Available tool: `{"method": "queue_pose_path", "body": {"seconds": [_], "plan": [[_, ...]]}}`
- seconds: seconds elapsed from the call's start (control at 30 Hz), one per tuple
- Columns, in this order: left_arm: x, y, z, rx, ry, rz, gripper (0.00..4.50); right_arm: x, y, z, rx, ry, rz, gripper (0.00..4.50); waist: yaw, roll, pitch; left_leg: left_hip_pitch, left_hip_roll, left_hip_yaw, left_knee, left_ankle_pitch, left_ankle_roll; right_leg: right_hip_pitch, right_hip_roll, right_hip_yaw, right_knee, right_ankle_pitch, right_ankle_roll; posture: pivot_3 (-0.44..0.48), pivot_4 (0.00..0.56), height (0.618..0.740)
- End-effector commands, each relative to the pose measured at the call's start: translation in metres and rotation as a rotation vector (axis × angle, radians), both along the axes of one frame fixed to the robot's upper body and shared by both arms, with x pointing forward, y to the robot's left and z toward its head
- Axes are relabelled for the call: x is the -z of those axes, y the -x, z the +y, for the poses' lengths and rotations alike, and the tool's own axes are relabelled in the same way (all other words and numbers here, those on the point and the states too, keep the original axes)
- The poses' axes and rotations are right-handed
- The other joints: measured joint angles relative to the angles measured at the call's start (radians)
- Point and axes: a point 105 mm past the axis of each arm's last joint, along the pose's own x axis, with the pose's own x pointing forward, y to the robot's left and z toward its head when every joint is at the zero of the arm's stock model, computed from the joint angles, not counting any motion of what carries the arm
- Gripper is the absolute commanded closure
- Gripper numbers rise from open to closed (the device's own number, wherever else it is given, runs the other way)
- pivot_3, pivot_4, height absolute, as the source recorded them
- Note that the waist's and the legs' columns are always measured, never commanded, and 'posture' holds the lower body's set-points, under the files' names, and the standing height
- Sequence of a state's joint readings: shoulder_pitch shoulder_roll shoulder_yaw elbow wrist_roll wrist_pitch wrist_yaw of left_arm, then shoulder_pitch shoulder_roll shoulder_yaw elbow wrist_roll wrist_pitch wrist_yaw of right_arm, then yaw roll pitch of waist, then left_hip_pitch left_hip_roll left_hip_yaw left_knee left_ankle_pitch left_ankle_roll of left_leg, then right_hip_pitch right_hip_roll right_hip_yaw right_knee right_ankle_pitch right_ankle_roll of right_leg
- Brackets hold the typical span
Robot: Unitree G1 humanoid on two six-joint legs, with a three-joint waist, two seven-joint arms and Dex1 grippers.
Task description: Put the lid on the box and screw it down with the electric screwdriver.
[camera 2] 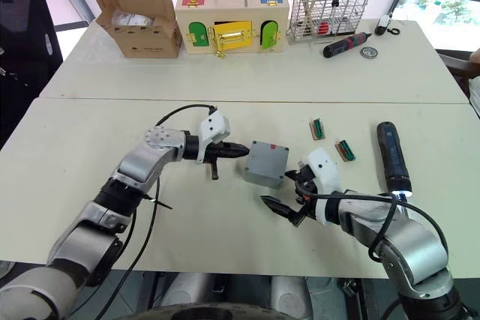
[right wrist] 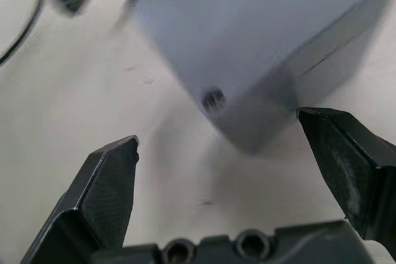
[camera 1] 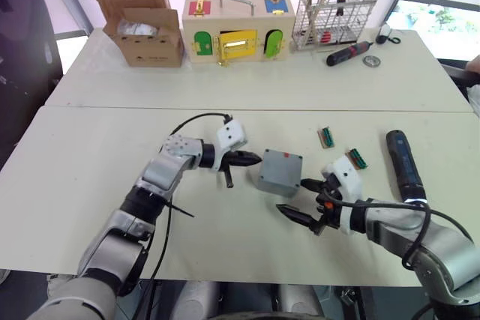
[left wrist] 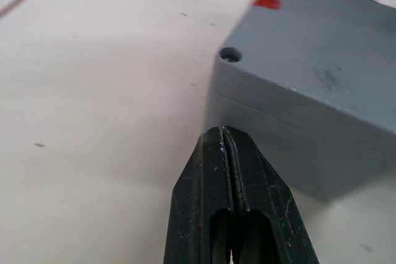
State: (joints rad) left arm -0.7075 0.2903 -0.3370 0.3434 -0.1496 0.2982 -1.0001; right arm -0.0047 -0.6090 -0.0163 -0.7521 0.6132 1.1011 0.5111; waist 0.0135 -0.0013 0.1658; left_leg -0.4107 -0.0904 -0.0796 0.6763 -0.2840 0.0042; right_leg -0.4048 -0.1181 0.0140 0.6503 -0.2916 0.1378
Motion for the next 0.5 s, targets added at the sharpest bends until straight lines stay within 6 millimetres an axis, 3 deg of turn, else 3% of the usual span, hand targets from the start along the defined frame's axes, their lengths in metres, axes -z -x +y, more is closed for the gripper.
{"method": "queue_pose_path", "body": {"seconds": [0.03,0.17,0.4,0.5], "plan": [[-0.012,-0.008,-0.010,0.007,0.029,-0.070,4.50,-0.011,0.011,0.019,-0.075,-0.038,-0.023,0.02,0.000,0.000,0.000,0.000,0.000,0.000,0.000,0.000,0.000,0.000,0.000,0.000,0.000,0.000,0.000,0.000,0.150,0.737],[-0.012,-0.011,-0.011,0.005,0.028,-0.082,4.50,-0.013,0.009,0.016,-0.054,0.001,-0.045,0.02,-0.001,0.000,0.000,0.000,0.000,0.000,0.000,0.000,0.000,0.000,0.000,0.000,0.000,0.000,0.000,0.000,0.150,0.737],[-0.019,-0.031,0.036,-0.133,-0.013,-0.130,4.50,-0.031,0.004,-0.023,-0.013,0.172,-0.100,0.02,-0.001,0.000,0.000,0.000,0.000,0.000,0.000,0.000,0.000,0.000,0.000,0.000,0.000,0.000,0.000,0.000,0.150,0.737],[-0.018,-0.031,0.055,-0.151,-0.006,-0.085,4.50,-0.042,-0.015,-0.032,0.061,0.188,-0.175,0.02,-0.001,0.000,0.000,0.000,0.000,0.000,0.000,0.000,0.000,0.000,0.000,-0.001,0.000,0.000,0.000,0.000,0.150,0.737]]}}
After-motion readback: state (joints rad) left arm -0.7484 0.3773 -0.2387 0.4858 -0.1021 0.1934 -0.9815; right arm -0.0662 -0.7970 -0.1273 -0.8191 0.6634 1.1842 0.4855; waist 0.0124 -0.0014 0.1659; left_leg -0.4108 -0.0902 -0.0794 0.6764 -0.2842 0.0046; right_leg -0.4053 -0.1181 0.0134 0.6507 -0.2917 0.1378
